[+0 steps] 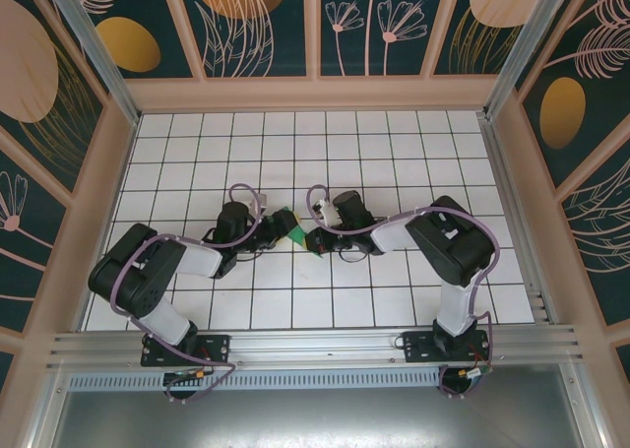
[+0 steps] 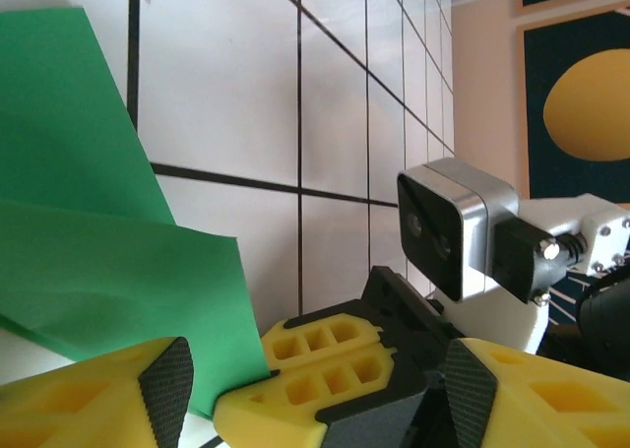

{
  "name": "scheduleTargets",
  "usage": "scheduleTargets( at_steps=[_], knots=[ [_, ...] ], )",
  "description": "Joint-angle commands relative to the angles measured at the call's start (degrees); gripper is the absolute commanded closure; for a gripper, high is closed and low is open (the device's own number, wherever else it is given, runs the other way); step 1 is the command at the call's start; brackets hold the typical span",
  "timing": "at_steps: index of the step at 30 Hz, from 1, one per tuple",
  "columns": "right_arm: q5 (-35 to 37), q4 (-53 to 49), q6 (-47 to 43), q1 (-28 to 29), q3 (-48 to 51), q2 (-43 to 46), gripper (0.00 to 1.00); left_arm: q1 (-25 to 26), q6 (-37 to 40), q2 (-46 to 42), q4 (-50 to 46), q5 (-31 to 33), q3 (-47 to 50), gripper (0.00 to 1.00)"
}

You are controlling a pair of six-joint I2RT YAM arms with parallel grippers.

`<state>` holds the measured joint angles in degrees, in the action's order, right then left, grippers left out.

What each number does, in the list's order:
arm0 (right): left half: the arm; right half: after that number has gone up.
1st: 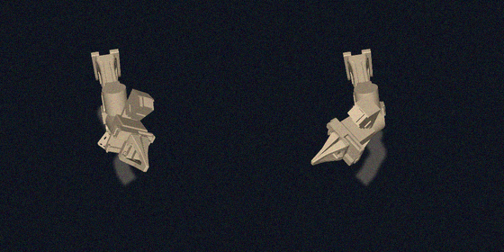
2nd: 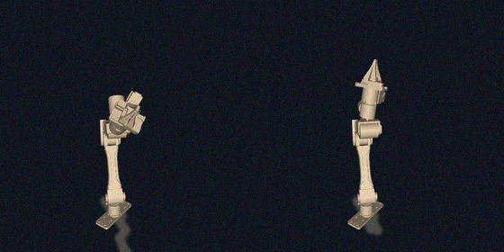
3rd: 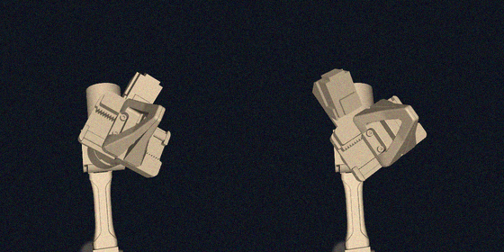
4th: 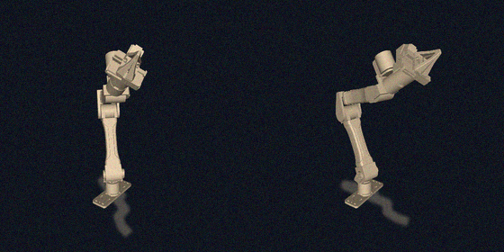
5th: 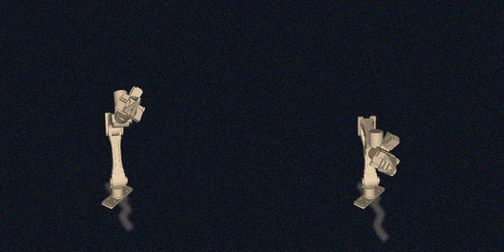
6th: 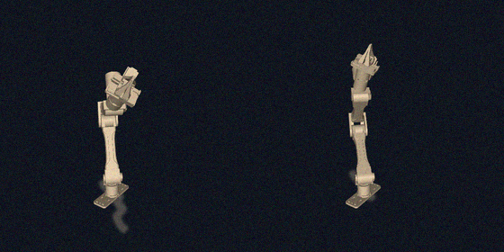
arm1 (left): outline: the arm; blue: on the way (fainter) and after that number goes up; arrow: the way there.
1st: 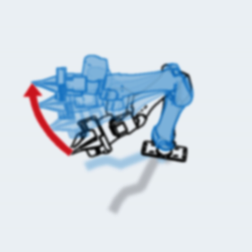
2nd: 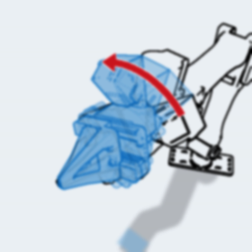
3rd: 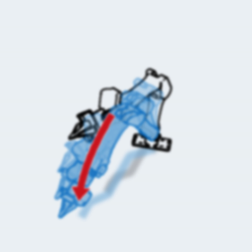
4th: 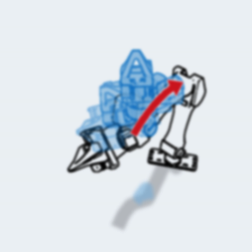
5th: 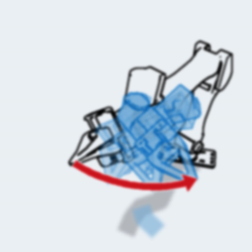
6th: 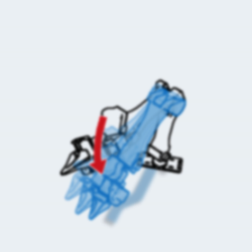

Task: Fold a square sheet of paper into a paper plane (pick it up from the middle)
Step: Fold the wing for the fifth time at the center of the table.

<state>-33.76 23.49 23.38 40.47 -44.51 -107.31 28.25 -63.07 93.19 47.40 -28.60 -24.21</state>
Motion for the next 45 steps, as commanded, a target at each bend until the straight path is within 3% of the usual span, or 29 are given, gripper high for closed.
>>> scheduleTargets(
  at_steps=[1, 18, 35, 41, 45],
  knots=[
    [-1.9, -0.3, 1.5, -0.2, -0.6, -1.5, 1.0, 0.7, -0.2, 1.4, 4.1, -1.7, -0.1, 0.3],
    [-1.2, -3.5, 2.2, -0.4, -2.5, -3.9, 1.0, 1.9, -0.6, 4.6, 5.2, -0.7, -1.3, 0.33],
    [-3.3, -4.3, 3.8, -1.3, -2.6, -2.7, 1.0, 1.9, 1.1, 8.3, -6.5, 4.3, -3.6, 0.36],
    [-6.2, -8.6, 3.7, -3.1, -3.5, 0.0, 0.88, 1.8, 1.6, 8.8, -8.2, 4.9, -3.9, 0.37],
    [-7.0, -12.0, 2.2, -3.6, -4.0, 0.7, 0.86, 1.9, 1.7, 9.0, -8.1, 4.8, -3.9, 0.37]
  ],
)
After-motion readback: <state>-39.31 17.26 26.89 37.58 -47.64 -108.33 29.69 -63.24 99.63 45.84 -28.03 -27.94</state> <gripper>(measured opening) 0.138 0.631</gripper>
